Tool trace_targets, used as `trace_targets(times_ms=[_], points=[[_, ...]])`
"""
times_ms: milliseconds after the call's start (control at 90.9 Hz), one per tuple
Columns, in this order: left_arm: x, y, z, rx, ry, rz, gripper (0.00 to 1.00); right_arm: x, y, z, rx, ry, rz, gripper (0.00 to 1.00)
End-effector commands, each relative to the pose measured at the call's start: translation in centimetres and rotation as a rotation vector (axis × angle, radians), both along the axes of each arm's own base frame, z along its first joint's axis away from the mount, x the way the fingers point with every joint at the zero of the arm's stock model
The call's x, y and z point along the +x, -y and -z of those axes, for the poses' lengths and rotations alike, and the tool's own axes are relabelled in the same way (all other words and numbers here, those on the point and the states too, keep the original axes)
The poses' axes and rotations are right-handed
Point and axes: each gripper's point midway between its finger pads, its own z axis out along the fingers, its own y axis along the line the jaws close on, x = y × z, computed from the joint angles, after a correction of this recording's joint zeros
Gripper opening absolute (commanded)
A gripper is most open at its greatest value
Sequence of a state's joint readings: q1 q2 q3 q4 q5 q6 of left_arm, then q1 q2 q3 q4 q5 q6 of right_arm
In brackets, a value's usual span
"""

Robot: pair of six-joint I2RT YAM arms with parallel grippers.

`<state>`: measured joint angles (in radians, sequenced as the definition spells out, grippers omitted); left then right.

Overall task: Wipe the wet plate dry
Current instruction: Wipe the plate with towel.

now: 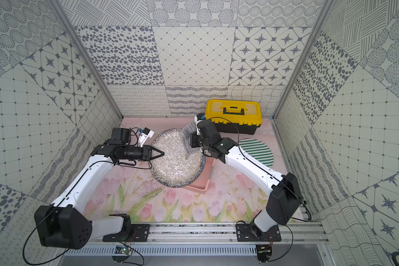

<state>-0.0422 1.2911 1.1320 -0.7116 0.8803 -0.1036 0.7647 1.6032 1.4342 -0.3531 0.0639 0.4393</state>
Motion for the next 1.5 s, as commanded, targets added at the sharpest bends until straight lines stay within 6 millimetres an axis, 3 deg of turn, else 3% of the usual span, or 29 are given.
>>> trace_targets(times_ms=[0, 132, 264, 363, 440, 605, 803, 946, 1034, 1145, 1409, 1486], points=[[-3.6, 3.6, -7.3, -0.275, 0.237, 0.314, 0.00, -1.0, -4.2, -1.4, 0.052, 0.047, -0.101, 0.00], [-3.5, 4.0, -7.2, -0.263, 0.239, 0.320, 0.00, -3.6, -8.3, -1.1, 0.066, 0.050, -0.200, 0.00], [-3.2, 4.2, -7.2, -0.257, 0.240, 0.321, 0.00, -6.3, -11.1, -1.0, 0.085, 0.049, -0.299, 0.00], [-3.1, 4.3, -7.2, -0.256, 0.236, 0.325, 0.00, -7.9, -12.1, -1.0, 0.099, 0.043, -0.366, 0.00], [-3.1, 4.5, -7.2, -0.256, 0.234, 0.330, 0.00, -8.0, -11.8, -0.9, 0.100, 0.041, -0.361, 0.00], [-2.7, 4.5, -7.9, -0.245, 0.251, 0.316, 0.00, -5.4, -7.6, -0.1, 0.116, 0.002, -0.200, 0.00], [-1.5, 4.5, -9.3, -0.239, 0.282, 0.274, 0.00, -2.3, 1.2, 3.3, 0.134, -0.089, 0.048, 0.00], [-0.9, 4.6, -10.0, -0.253, 0.274, 0.269, 0.00, -1.8, 7.1, 5.1, 0.128, -0.110, 0.198, 0.00], [-0.6, 4.6, -10.2, -0.254, 0.280, 0.260, 0.00, -2.1, 8.2, 5.5, 0.114, -0.108, 0.215, 0.00], [-0.1, 4.6, -10.5, -0.256, 0.289, 0.243, 0.00, -2.6, 6.3, 4.9, 0.114, -0.105, 0.141, 0.00], [0.3, 4.6, -9.7, -0.251, 0.276, 0.230, 0.00, -7.0, -5.3, 1.3, 0.107, -0.014, -0.184, 0.00], [0.4, 4.6, -9.6, -0.252, 0.271, 0.228, 0.00, -7.7, -7.3, 1.0, 0.127, -0.025, -0.232, 0.00]])
